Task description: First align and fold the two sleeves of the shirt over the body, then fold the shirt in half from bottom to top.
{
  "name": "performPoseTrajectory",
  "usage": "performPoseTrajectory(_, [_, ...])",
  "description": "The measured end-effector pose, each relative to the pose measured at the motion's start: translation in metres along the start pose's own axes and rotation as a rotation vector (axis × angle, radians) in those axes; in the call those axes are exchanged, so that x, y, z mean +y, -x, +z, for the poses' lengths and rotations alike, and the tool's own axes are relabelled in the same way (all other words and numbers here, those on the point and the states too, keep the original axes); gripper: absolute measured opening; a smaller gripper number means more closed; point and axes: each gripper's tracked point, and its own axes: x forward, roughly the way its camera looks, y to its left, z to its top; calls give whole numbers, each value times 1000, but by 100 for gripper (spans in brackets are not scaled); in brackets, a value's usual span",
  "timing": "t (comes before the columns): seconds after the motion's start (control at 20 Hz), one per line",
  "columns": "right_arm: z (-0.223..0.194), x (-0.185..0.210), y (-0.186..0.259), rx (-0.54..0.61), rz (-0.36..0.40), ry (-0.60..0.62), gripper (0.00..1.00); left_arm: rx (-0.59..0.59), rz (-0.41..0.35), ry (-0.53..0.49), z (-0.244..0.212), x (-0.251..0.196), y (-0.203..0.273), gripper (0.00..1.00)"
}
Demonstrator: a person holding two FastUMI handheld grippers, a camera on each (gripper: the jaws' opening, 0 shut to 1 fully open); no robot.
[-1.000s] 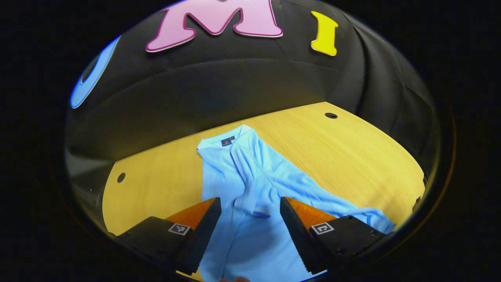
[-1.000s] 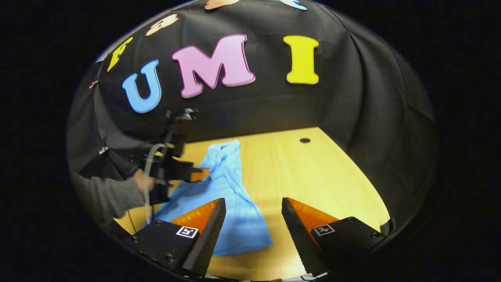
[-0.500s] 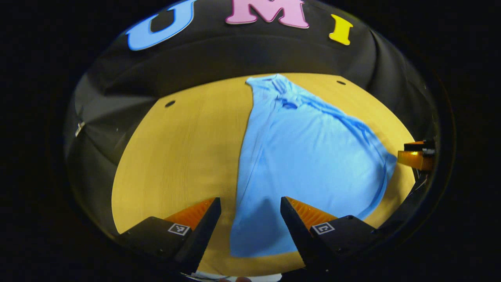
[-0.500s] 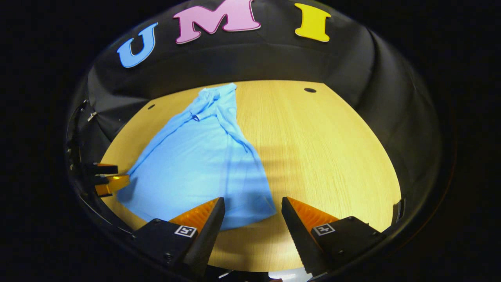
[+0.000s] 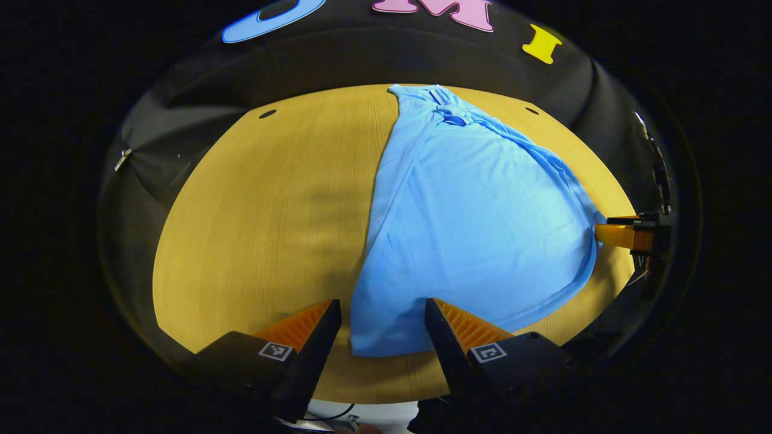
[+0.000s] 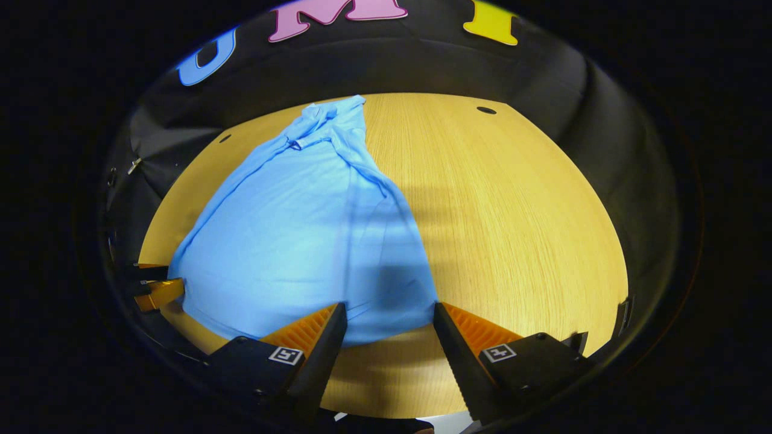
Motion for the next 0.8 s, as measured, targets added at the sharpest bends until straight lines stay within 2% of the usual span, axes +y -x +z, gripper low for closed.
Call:
performPoseTrajectory(0.1, [1, 2, -3, -5, 5, 42, 91, 1, -12, -9, -2, -4, -1, 88])
performPoseTrajectory(0.15, [1, 5, -3, 0, 23, 61, 92, -2, -19, -21, 0, -9, 0, 83])
performPoseTrajectory(0.2, [3, 8, -1, -12, 36, 70, 86, -3, -30, -35, -1, -12, -3, 77])
performPoseTrajectory(0.25, [3, 14, -3, -9, 58, 80, 78, -8, -44, -49, 1, -18, -3, 55])
performPoseTrajectory(0.3, [5, 19, -5, -23, 72, 77, 51, -13, -61, -57, 5, -24, -5, 37])
performPoseTrajectory(0.35, [4, 24, -5, -21, 99, 57, 39, -16, -64, -53, 8, -28, -6, 19])
performPoseTrajectory(0.45, [6, 24, -6, -30, 97, -26, 9, -13, -65, -6, 10, -27, -5, 7])
performPoseTrajectory(0.5, [8, 24, -4, -34, 111, -52, 6, -7, -75, 27, 11, -26, -5, 6])
performPoseTrajectory(0.6, [10, 24, -5, -29, 134, -94, 6, 1, -91, 94, 16, -27, -3, 6])
performPoseTrajectory(0.8, [41, 25, 7, -112, 152, -76, 5, -71, -85, 78, 57, -26, 2, 6])
